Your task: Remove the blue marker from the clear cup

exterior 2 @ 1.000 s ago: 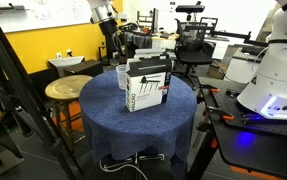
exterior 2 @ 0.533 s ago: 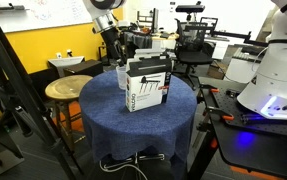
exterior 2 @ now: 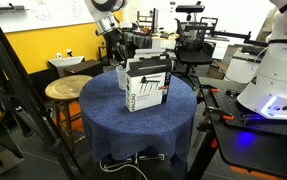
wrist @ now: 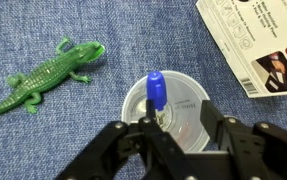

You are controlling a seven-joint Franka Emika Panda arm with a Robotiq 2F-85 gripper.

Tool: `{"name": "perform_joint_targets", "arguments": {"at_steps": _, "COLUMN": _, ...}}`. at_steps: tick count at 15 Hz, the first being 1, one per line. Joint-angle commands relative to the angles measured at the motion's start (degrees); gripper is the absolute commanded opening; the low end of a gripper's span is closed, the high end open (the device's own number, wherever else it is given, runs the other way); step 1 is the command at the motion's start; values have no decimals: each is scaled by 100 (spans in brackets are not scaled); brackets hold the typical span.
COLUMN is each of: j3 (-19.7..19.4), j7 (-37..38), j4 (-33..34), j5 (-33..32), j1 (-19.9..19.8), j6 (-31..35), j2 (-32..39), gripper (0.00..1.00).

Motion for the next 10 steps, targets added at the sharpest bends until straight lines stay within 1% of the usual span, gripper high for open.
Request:
{"name": "perform_joint_targets", "arguments": {"at_steps": 1, "j3": 31, "j7": -48, "j4": 194, "j5": 147, "j1": -62, "j6": -254, "j2": 100, "gripper": 61}}
{"name": "perform_joint_targets", "arguments": {"at_steps": 2, "j3": 30, "j7": -47, "j4": 193, "j5": 159, "j1": -66, "j6": -262, "j2": 113, "gripper": 70}}
{"name": "perform_joint_targets", "arguments": {"at_steps": 3, "j3": 32, "j7": -50, "j4": 191, "j5": 174, "j1": -73, "j6": -268, "j2": 128, "gripper": 65}}
{"name": "perform_joint_targets", "arguments": {"at_steps": 4, "j3": 30, "j7": -43, "j4": 191, "j5": 184, "j1": -75, "j6": -270, "j2": 144, "gripper": 67}}
{"name": "perform_joint_targets", "arguments": {"at_steps": 5, "j3": 29, "j7": -42, "j4": 190, "j5": 189, "j1": -79, "j6": -273, "j2": 166, "gripper": 64}}
{"name": "perform_joint_targets", "arguments": {"at_steps": 6, "j3": 29, "j7": -43, "j4": 194, "j5": 194, "j1": -84, "j6": -280, "j2": 187, "gripper": 49}}
{"name": "perform_joint_targets", "arguments": {"at_steps": 7, "j3": 28, "j7": -40, "j4": 197, "j5": 202, "j1": -92, "j6": -282, "j2": 206, "gripper": 48}}
{"name": "perform_joint_targets", "arguments": {"at_steps": 8, "j3": 27, "j7": -35, "j4": 199, "j5": 206, "j1": -97, "j6": -285, "j2": 223, "gripper": 45}}
{"name": "perform_joint_targets", "arguments": {"at_steps": 10, "j3": 26, "j7": -32, "j4": 210, "j5": 213, "j1": -110, "j6": -294, "j2": 252, "gripper": 33}}
